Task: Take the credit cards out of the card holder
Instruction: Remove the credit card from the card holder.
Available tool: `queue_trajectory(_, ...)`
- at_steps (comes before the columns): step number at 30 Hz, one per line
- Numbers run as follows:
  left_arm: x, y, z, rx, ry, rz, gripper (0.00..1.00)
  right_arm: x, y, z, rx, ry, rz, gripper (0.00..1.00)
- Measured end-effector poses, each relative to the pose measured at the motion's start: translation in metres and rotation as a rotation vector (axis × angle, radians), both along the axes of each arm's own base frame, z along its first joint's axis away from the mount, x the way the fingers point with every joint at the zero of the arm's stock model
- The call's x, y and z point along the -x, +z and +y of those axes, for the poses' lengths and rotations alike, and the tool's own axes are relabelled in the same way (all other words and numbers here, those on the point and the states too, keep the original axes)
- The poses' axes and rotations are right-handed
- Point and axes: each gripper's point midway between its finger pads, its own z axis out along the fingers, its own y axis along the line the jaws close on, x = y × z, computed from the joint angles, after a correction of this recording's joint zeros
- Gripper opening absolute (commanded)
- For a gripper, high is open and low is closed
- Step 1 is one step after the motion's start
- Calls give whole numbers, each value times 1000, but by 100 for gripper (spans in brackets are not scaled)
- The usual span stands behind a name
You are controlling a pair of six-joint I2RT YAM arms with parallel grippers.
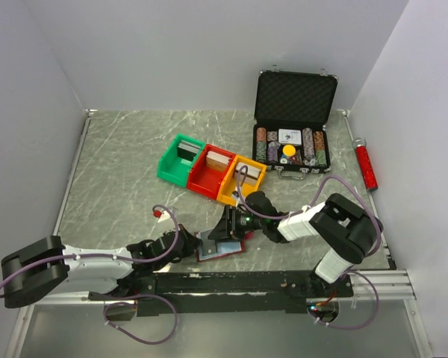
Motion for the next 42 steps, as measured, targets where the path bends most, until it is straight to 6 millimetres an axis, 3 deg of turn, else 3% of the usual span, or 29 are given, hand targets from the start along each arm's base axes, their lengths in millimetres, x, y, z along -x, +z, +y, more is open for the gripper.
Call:
queue_trajectory(5,-2,2,-3,7,1,-5,1,-3,16,8,-79,10,-24,53)
queue_trajectory(12,-2,2,-3,7,3,-6,1,-3,16,9,-87,16,-27,51)
queue_trajectory(25,1,3,-6,15,-15,-1,1,1,-4,4,26,48,-23,57)
queue_trajectory(42,4,4,-6,21,-26,2,1,-1,-13,8,48,67,-12,61)
